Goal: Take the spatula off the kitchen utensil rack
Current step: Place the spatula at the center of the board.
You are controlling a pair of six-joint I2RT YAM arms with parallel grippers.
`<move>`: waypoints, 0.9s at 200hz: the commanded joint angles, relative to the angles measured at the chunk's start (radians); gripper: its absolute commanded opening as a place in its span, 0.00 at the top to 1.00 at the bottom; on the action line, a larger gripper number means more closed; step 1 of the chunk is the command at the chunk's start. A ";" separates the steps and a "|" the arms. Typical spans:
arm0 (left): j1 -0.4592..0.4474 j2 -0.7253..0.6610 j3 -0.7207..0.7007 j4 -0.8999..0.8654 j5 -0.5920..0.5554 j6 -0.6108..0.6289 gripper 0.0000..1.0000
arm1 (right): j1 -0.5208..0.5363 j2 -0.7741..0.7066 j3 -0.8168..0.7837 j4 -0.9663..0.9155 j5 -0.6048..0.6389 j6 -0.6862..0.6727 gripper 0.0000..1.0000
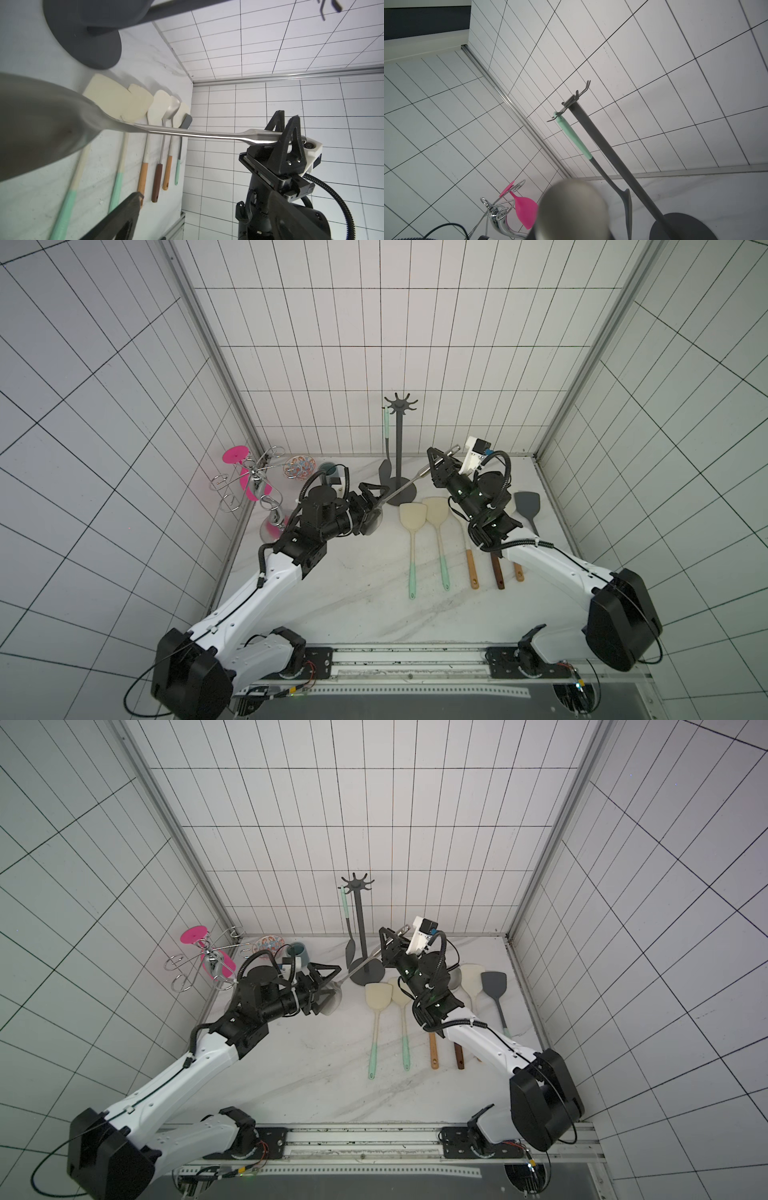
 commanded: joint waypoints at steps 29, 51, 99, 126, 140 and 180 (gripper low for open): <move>-0.039 0.121 0.055 0.151 0.074 -0.396 0.03 | 0.113 -0.046 -0.153 0.364 0.130 -0.091 1.00; -0.041 0.142 0.030 0.250 0.056 -0.483 0.03 | 0.153 -0.055 -0.194 0.417 0.156 -0.130 1.00; -0.041 0.174 0.006 0.337 0.025 -0.581 0.19 | 0.213 -0.057 -0.270 0.496 0.202 -0.158 1.00; -0.041 0.154 0.005 0.270 -0.012 -0.564 0.38 | 0.226 -0.048 -0.318 0.554 0.230 -0.144 1.00; -0.041 0.144 0.003 0.240 -0.026 -0.553 0.48 | 0.233 -0.046 -0.335 0.563 0.237 -0.134 1.00; -0.039 0.156 -0.001 0.206 -0.043 -0.529 0.74 | 0.253 -0.028 -0.378 0.622 0.249 -0.104 1.00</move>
